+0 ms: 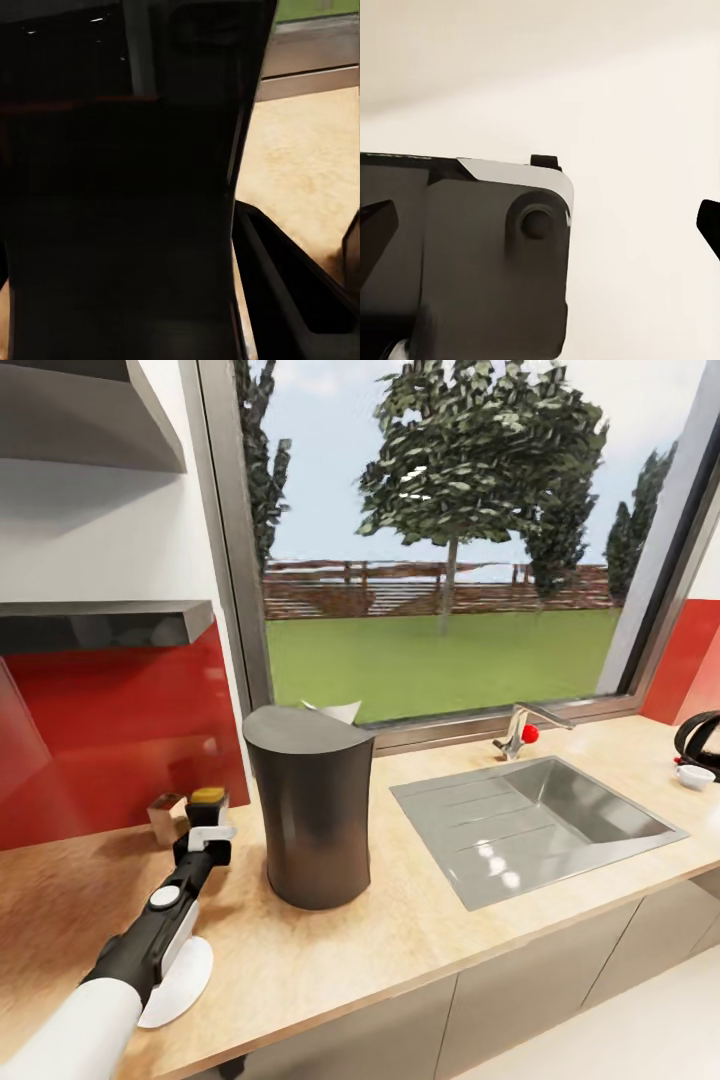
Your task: Set up a coffee station on the kitchen countertop: keep the coffee maker on the countertop, move the bottle of coffee from the kitchen shelf to the counter next to the coffee maker, place a paper coffee filter on top of the coffee maker, put the saucer next to the coffee maker with the coffee cup on the saucer, and place the electric kettle next to the coffee maker.
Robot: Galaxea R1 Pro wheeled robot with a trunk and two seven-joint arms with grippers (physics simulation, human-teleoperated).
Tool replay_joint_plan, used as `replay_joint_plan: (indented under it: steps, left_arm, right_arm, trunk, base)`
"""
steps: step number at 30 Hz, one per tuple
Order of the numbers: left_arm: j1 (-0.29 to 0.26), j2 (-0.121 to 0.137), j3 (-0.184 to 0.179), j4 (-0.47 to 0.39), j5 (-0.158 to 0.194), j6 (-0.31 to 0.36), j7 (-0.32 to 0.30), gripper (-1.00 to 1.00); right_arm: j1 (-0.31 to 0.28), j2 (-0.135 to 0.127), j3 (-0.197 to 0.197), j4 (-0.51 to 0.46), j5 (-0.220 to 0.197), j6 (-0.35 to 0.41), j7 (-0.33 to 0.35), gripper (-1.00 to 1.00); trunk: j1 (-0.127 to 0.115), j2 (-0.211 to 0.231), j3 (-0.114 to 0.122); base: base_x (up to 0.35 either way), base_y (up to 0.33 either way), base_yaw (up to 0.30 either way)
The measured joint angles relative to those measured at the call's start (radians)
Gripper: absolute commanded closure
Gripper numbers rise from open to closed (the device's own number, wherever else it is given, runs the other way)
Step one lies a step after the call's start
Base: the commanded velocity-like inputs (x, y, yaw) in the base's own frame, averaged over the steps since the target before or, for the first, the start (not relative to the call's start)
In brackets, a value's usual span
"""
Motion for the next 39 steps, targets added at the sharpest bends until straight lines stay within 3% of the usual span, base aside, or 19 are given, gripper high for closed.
replay_joint_plan:
  steps: [3, 7, 22, 29, 37, 38, 39]
  left_arm:
    - [0.0, 0.0, 0.0, 0.087, 0.0, -0.107, 0.001, 1.0]
    - [0.0, -0.001, -0.001, 0.118, 0.0, -0.141, 0.001, 1.0]
    - [0.0, -0.012, -0.002, 0.125, 0.0, -0.149, 0.001, 1.0]
    - [0.0, -0.04, -0.002, 0.136, -0.002, -0.15, 0.0, 1.0]
    - [0.0, -0.045, -0.004, 0.145, -0.002, -0.151, 0.0, 1.0]
    - [0.0, -0.045, -0.004, 0.145, -0.002, -0.15, 0.0, -1.0]
    - [0.0, -0.045, -0.004, 0.145, -0.003, -0.151, -0.001, -1.0]
  right_arm:
    - [0.0, 0.001, 0.001, 0.0, 0.0, 0.0, 0.0, -1.0]
    - [0.0, 0.001, 0.001, 0.0, 0.0, 0.0, 0.0, -1.0]
    - [0.0, 0.002, 0.001, 0.0, 0.0, 0.0, -0.001, -1.0]
    - [0.0, 0.002, 0.001, 0.0, 0.0, 0.0, -0.001, -1.0]
    - [0.0, 0.002, 0.001, 0.0, 0.0, 0.0, -0.002, -1.0]
    - [0.0, 0.002, 0.001, 0.0, 0.0, 0.0, -0.002, -1.0]
    - [0.0, 0.002, 0.001, 0.0, 0.0, 0.0, -0.001, -1.0]
  trunk:
    - [0.0, 0.0, 0.0]
    - [0.0, 0.0, 0.0]
    - [0.0, 0.0, 0.0]
    - [0.0, 0.0, 0.0]
    - [0.0, 0.0, 0.0]
    - [0.0, 0.0, 0.0]
    - [0.0, 0.0, 0.0]
  base:
    - [0.002, 0.0, 0.0]
    - [0.0, 0.0, 0.0]
    - [0.053, -0.006, 0.0]
    - [0.0, 0.0, 0.0]
    - [0.0, 0.0, 0.0]
    - [0.0, 0.0, 0.0]
    - [0.0, 0.0, 0.0]
